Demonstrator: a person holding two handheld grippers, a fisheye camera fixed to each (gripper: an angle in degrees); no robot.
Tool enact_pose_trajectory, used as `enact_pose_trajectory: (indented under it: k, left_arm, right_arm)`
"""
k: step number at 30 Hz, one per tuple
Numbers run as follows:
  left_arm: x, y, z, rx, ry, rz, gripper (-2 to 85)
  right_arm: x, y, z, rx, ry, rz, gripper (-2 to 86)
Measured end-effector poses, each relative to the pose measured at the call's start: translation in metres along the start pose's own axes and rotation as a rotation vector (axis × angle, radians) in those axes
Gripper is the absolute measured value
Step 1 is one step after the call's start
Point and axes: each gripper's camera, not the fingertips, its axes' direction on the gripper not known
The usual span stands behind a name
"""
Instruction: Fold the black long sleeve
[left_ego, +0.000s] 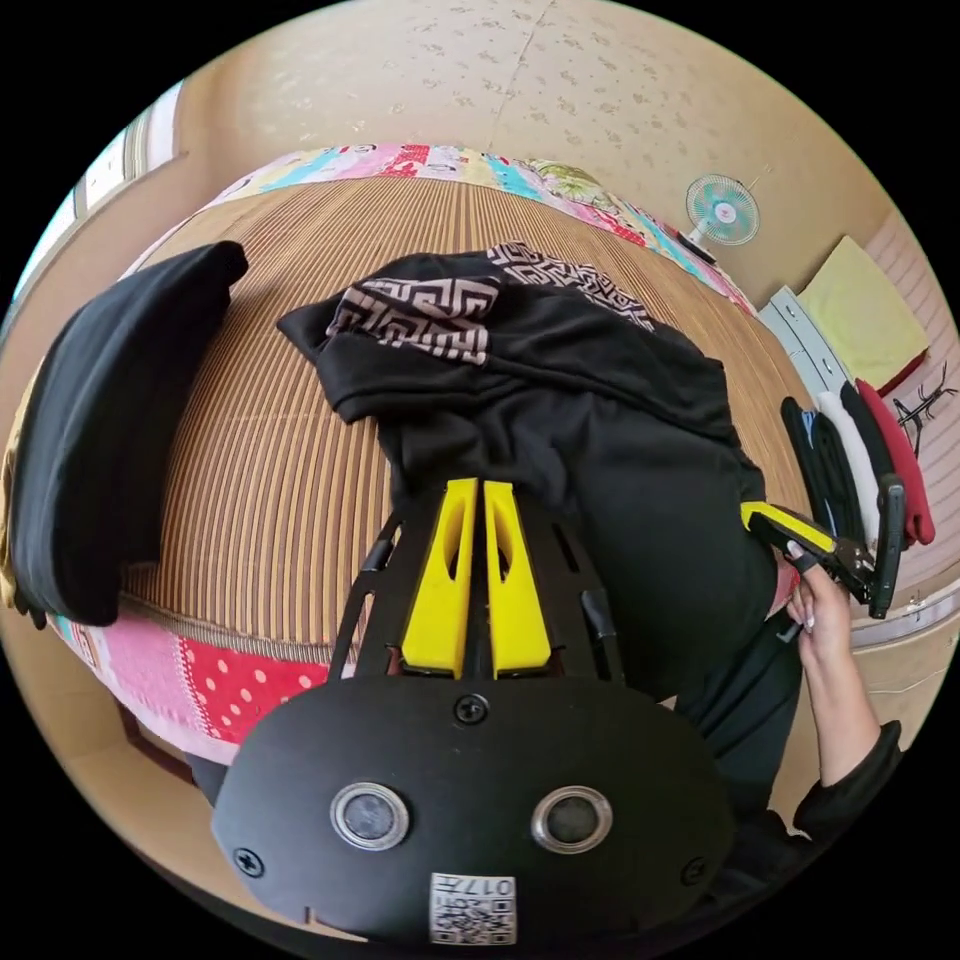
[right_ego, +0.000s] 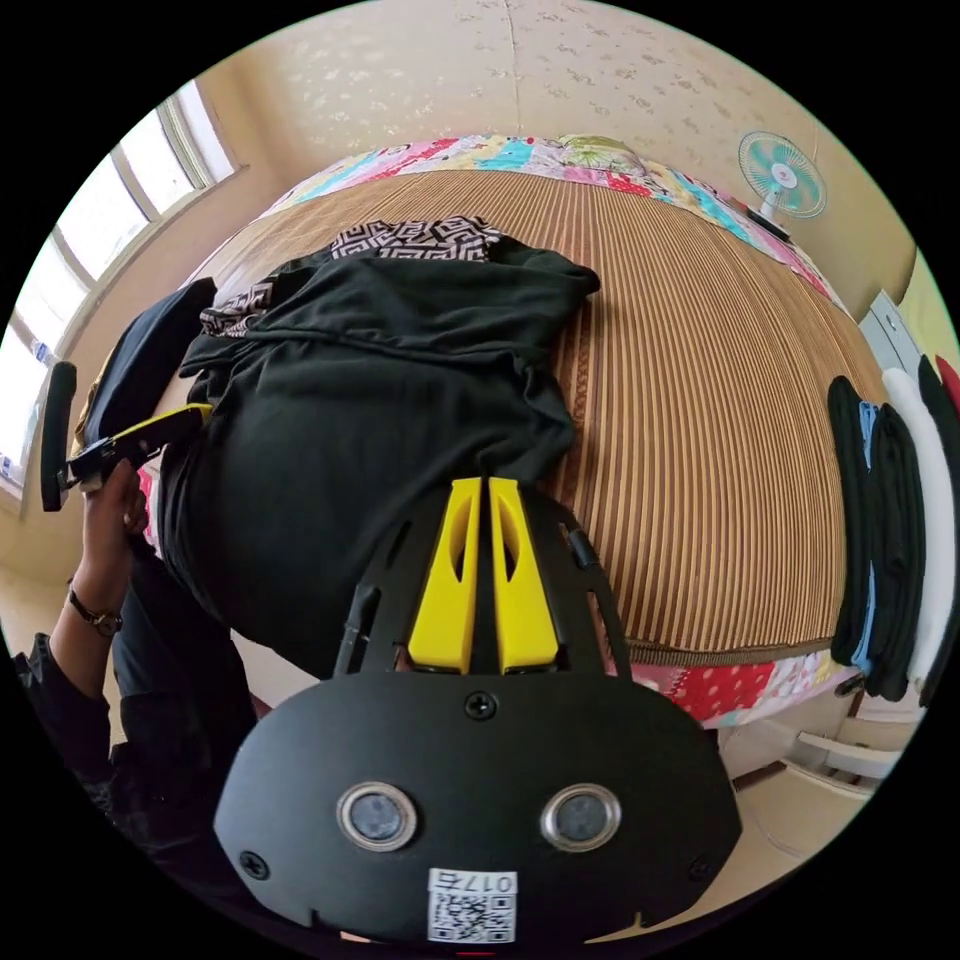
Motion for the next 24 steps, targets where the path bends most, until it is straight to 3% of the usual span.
enact_pose_trajectory:
  k: [4,10,13,17,20,24]
  left_arm:
    - [0.015,-0.071,0.027,-0.016,-0.03,0.054,-0.4]
    - [0.046,-0.177,0.06,-0.055,-0.213,0.187,-0.1]
    - [0.017,-0.195,0.045,-0.104,-0.088,0.122,0.7]
    - [-0.052,-0.119,-0.034,0.132,0.13,0.046,5.6]
    - [-0.092,-0.04,-0.07,0.158,0.197,-0.024,11.8]
    - [-0.111,0.029,-0.075,0.098,0.262,-0.071,13.2]
  right_arm:
    - [-0.009,-0.075,0.037,-0.07,-0.011,0.012,1.5]
    - [-0.013,-0.191,0.09,-0.072,0.089,0.003,1.8]
    - [0.0,-0.225,0.095,-0.16,0.013,0.031,2.2]
    - [0.018,-0.176,0.043,0.019,-0.167,0.032,3.2]
    - [0.039,-0.103,0.034,0.029,-0.179,0.092,4.7]
    - [0.056,-0.029,0.033,0.071,-0.218,0.168,6.7]
